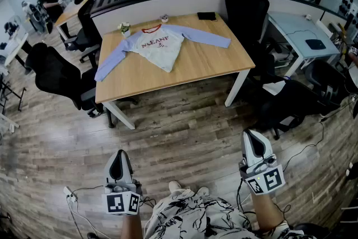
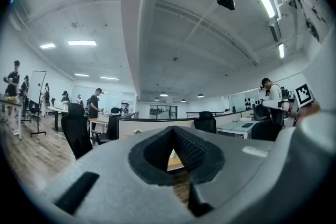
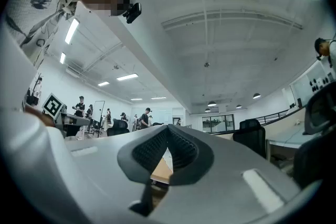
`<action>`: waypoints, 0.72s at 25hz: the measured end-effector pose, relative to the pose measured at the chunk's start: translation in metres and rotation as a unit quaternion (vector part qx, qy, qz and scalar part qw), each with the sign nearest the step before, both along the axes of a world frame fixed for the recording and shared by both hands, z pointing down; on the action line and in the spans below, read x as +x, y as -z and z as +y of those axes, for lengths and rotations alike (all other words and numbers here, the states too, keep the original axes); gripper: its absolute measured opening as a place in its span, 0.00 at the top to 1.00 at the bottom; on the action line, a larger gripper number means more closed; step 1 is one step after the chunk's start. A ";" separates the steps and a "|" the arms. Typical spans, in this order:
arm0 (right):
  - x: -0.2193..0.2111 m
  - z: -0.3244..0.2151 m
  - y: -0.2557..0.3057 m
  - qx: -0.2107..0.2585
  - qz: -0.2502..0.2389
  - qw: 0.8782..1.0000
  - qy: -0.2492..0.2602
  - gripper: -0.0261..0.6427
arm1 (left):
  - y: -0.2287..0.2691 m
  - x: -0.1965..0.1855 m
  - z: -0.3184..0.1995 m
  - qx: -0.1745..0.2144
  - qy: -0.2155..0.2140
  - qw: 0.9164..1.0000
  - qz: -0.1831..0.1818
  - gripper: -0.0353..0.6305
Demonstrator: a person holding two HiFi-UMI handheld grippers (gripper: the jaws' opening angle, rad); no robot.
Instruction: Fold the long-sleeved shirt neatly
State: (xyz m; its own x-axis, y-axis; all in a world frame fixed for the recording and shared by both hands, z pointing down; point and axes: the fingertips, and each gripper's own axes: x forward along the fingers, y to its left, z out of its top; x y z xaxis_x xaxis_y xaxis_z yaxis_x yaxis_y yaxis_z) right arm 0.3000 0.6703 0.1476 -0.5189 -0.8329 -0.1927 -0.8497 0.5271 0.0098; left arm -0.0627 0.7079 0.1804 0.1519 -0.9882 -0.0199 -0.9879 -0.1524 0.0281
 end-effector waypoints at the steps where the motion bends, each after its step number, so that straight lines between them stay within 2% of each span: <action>1: 0.000 0.000 -0.001 -0.001 0.001 1.000 0.000 0.96 | -0.001 0.000 0.000 0.000 0.000 1.000 0.000 0.94; 11: 0.000 -0.001 -0.002 -0.005 0.005 1.000 0.001 0.96 | -0.001 0.003 -0.002 -0.002 0.001 1.000 0.001 0.94; 18: -0.001 0.002 0.004 0.001 -0.032 0.999 0.020 0.96 | 0.002 0.005 0.000 0.000 -0.002 1.000 -0.002 0.94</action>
